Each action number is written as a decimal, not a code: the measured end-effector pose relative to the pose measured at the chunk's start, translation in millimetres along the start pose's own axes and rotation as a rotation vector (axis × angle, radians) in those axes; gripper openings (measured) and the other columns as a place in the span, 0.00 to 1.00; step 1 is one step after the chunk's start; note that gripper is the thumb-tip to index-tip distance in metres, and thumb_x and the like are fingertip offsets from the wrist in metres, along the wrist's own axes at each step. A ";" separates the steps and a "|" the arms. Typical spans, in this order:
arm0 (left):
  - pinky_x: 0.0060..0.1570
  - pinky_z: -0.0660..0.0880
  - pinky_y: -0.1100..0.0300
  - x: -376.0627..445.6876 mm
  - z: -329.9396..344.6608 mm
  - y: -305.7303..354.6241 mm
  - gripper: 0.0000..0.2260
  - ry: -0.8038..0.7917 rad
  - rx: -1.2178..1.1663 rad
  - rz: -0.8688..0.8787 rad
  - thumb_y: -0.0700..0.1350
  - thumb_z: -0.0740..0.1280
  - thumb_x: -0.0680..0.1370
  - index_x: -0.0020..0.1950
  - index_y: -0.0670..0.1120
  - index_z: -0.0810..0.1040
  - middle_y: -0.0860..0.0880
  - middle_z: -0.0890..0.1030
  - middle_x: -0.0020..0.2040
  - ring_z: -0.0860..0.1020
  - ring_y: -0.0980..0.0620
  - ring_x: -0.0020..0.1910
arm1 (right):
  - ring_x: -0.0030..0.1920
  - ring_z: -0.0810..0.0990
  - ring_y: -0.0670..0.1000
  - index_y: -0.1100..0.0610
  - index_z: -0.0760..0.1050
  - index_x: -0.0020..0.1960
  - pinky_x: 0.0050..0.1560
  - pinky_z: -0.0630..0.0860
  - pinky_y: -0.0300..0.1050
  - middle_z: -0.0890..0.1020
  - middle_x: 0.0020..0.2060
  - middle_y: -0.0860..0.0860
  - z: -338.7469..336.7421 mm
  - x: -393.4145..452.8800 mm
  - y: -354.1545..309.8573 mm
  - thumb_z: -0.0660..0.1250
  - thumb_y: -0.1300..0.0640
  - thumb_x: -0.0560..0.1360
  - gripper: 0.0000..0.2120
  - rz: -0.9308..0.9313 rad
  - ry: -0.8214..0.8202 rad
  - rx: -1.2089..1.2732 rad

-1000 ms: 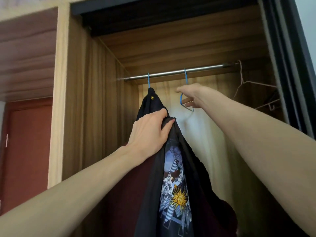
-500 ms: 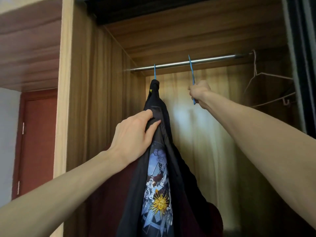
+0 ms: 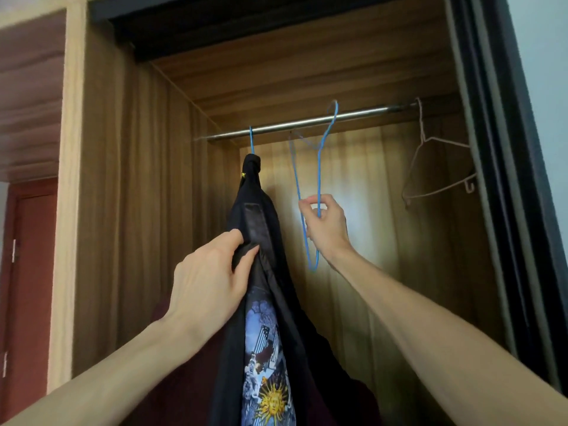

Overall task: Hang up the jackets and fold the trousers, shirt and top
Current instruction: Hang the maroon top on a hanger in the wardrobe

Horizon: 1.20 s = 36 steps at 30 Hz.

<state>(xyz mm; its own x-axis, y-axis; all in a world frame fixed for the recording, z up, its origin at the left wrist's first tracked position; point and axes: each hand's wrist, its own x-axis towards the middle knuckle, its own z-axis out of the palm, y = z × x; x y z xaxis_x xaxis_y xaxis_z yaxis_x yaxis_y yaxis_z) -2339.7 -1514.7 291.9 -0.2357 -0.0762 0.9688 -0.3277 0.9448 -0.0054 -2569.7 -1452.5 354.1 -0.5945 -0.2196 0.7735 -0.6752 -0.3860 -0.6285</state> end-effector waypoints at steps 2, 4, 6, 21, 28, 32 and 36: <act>0.28 0.62 0.59 -0.6 0.7 0.7 0.12 -0.006 -0.012 -0.031 0.55 0.65 0.83 0.43 0.52 0.70 0.54 0.73 0.33 0.71 0.52 0.31 | 0.36 0.77 0.52 0.50 0.77 0.45 0.42 0.75 0.47 0.79 0.35 0.48 -1.2 -9.3 -1.7 0.65 0.45 0.81 0.11 0.034 0.013 -0.013; 0.30 0.65 0.56 -2.2 -0.5 2.9 0.12 -0.011 -0.025 -0.046 0.54 0.66 0.83 0.44 0.50 0.71 0.54 0.73 0.32 0.73 0.51 0.32 | 0.32 0.73 0.52 0.52 0.77 0.38 0.40 0.71 0.47 0.75 0.29 0.47 -4.8 -16.3 -7.2 0.60 0.46 0.83 0.19 0.057 0.009 -0.041; 0.38 0.69 0.50 -4.6 -4.6 5.6 0.12 -0.015 0.005 -0.019 0.52 0.66 0.83 0.44 0.47 0.74 0.53 0.74 0.33 0.74 0.46 0.35 | 0.26 0.69 0.48 0.53 0.77 0.35 0.36 0.68 0.45 0.71 0.22 0.44 -10.6 -28.7 -12.3 0.57 0.47 0.84 0.23 0.038 -0.024 -0.097; 0.40 0.71 0.49 -63.3 -90.1 -30.5 0.16 -0.121 -0.279 -0.158 0.54 0.66 0.85 0.40 0.49 0.70 0.54 0.72 0.32 0.73 0.46 0.37 | 0.20 0.53 0.43 0.62 0.82 0.47 0.24 0.54 0.29 0.58 0.24 0.45 -134.9 -216.4 -74.7 0.69 0.46 0.77 0.18 0.206 -0.568 0.286; 0.45 0.73 0.44 -113.4 -122.6 -50.2 0.18 -0.284 -0.431 -0.175 0.52 0.66 0.85 0.40 0.43 0.72 0.49 0.73 0.33 0.73 0.42 0.39 | 0.19 0.54 0.43 0.68 0.79 0.47 0.24 0.59 0.28 0.57 0.23 0.46 -155.9 -297.7 -91.7 0.80 0.41 0.71 0.29 0.471 -0.641 0.281; 0.44 0.71 0.53 -141.9 -143.3 -43.1 0.17 -0.364 -0.402 -0.174 0.54 0.65 0.85 0.41 0.45 0.71 0.50 0.72 0.34 0.71 0.44 0.39 | 0.20 0.55 0.46 0.67 0.82 0.47 0.24 0.56 0.33 0.58 0.24 0.49 -132.4 -337.0 -111.4 0.75 0.43 0.75 0.24 0.509 -0.788 0.071; 0.38 0.67 0.52 -164.0 -161.7 -38.1 0.16 -0.374 -0.206 -0.132 0.57 0.63 0.85 0.42 0.49 0.71 0.53 0.75 0.37 0.68 0.54 0.39 | 0.20 0.56 0.46 0.62 0.84 0.44 0.25 0.51 0.38 0.59 0.24 0.49 -105.1 -355.8 -135.2 0.70 0.45 0.75 0.19 0.542 -0.808 -0.025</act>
<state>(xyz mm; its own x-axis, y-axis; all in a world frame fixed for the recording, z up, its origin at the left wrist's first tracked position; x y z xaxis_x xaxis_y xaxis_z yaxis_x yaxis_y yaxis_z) -2140.6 -1486.6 173.2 -0.5314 -0.2748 0.8013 -0.1970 0.9601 0.1986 -2312.9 -1228.0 155.3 -0.3546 -0.9143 0.1957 -0.4127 -0.0347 -0.9102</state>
